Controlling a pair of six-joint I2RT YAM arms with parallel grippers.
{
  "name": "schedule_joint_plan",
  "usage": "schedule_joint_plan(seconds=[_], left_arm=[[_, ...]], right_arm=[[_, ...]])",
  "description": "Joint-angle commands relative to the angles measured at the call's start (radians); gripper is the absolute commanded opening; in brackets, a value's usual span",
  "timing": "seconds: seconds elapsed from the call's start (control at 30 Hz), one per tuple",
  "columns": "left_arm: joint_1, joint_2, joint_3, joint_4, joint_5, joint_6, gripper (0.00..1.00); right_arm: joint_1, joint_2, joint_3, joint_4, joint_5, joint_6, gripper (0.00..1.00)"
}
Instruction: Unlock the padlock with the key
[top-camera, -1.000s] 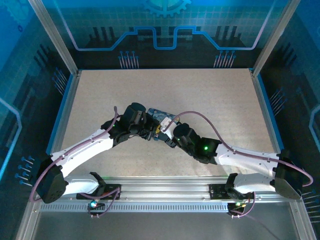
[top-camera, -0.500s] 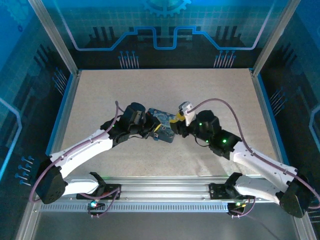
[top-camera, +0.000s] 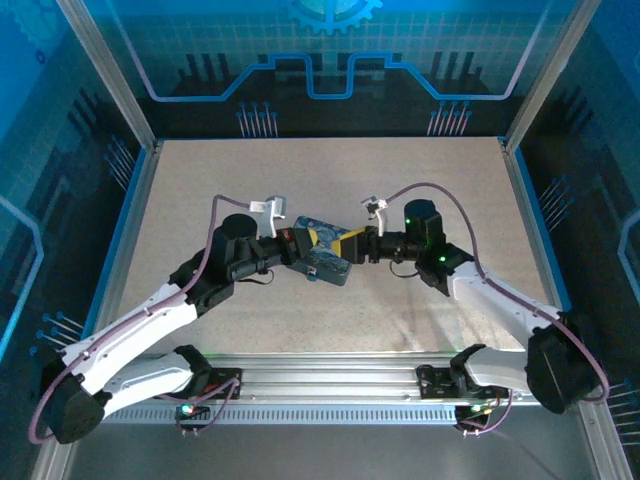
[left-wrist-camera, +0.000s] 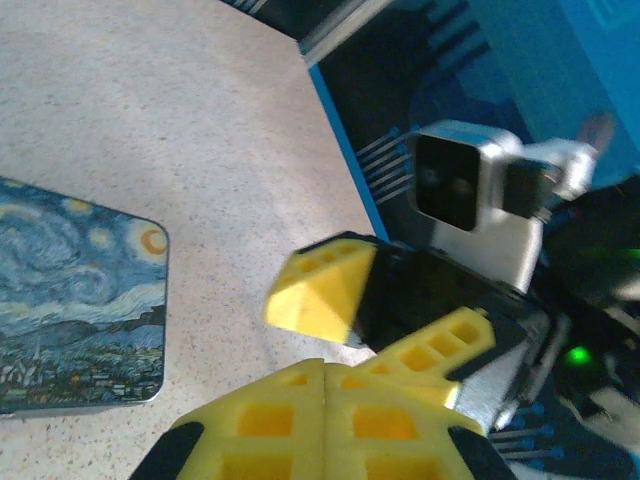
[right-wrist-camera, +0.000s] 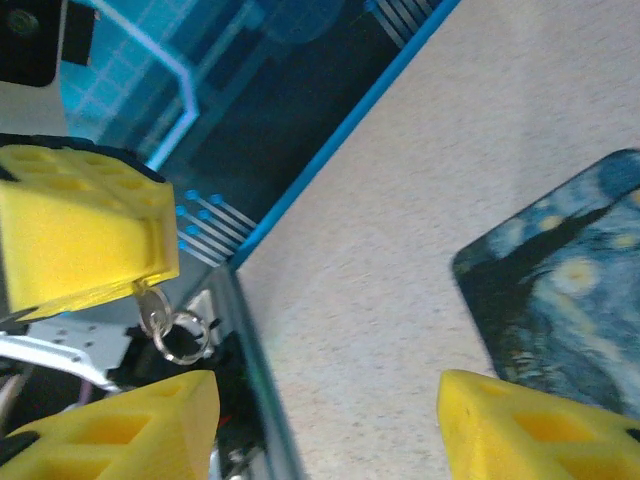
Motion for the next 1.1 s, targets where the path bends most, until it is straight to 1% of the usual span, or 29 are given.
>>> schedule_joint_plan(seconds=[0.0, 0.07, 0.17, 0.47, 0.6, 0.87, 1.07], left_arm=[[-0.002, -0.014, 0.043, 0.000, 0.101, 0.180, 0.00], [-0.001, -0.014, 0.052, -0.015, 0.118, 0.210, 0.00], [0.000, -0.013, 0.052, -0.024, 0.119, 0.220, 0.00], [0.000, 0.001, 0.045, 0.025, 0.125, 0.188, 0.00], [0.002, 0.009, 0.044, 0.025, 0.123, 0.183, 0.00], [0.002, 0.015, 0.043, 0.023, 0.127, 0.177, 0.00], [0.002, 0.025, 0.044, 0.022, 0.141, 0.177, 0.00]], right_arm=[[-0.007, 0.025, 0.004, 0.166, -0.146, 0.106, 0.61], [-0.008, 0.029, 0.001, 0.191, -0.149, 0.116, 0.60], [-0.006, 0.022, -0.002, 0.216, -0.165, 0.124, 0.60], [0.012, 0.026, 0.015, 0.182, -0.203, 0.097, 0.55], [0.026, 0.034, 0.024, 0.179, -0.209, 0.086, 0.50], [0.034, 0.024, 0.028, 0.190, -0.209, 0.087, 0.37], [0.042, 0.017, 0.032, 0.194, -0.222, 0.084, 0.31]])
